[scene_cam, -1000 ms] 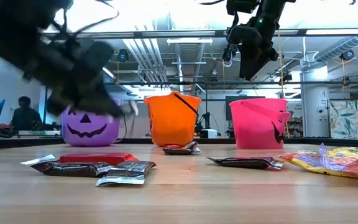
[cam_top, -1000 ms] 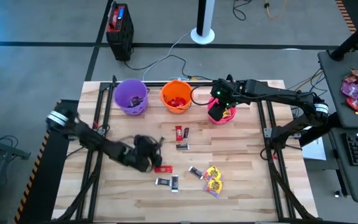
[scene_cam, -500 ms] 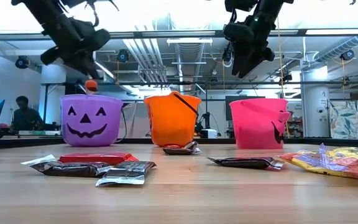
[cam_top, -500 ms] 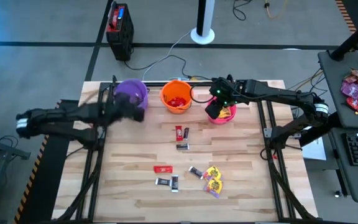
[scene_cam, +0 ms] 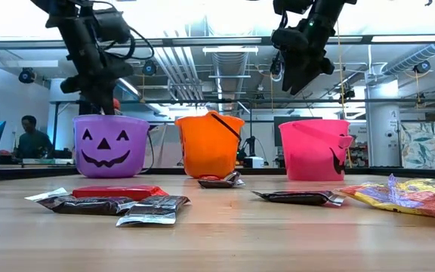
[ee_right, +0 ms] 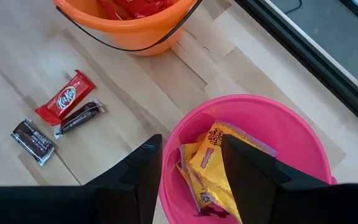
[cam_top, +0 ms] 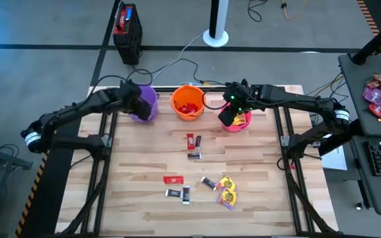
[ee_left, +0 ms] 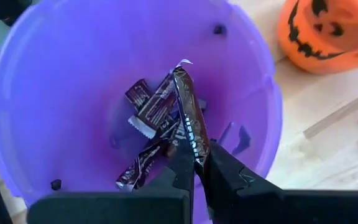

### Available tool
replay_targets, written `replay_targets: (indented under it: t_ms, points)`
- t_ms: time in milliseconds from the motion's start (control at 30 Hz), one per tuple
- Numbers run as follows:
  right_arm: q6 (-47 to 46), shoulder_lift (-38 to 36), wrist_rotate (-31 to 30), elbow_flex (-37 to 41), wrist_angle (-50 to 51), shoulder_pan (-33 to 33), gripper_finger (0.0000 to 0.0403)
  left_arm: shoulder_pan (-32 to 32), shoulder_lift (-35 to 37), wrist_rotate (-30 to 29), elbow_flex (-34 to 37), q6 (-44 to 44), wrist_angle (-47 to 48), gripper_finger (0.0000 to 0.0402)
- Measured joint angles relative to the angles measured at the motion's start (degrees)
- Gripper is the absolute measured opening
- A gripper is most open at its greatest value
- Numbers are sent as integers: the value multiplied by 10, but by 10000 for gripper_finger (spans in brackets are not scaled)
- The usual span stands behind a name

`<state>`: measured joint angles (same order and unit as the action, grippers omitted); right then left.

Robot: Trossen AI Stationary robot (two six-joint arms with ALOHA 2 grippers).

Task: Sort candy by brand, put in halloween buckets
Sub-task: Put the black candy into the violet bucket

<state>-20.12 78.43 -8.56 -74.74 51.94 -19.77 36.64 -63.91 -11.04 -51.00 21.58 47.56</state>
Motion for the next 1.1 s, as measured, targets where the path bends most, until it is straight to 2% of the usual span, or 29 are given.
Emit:
replay_targets:
  t_ms: [333,500,600,667,833,967,1100]
  points:
    - [1,0,-5,0,0,0,160,2,-33,0,-1,-41,6,0]
    - [0,1,-5,0,-4,0,160,13,-40,1,-46,-97,39,0]
    - [-3,9,-21,0,-8,0,160,42,-56,1,-70,-149,51,0]
    - [2,18,-33,1,-21,0,160,74,-72,26,-81,-184,58,0]
    - [32,51,-35,1,-70,-6,160,142,-134,137,-125,-240,133,0]
    - [23,92,-34,1,-162,-26,160,150,-187,146,-183,-250,187,1]
    - [28,143,-4,-7,-239,-55,160,151,-243,147,-253,-254,243,2]
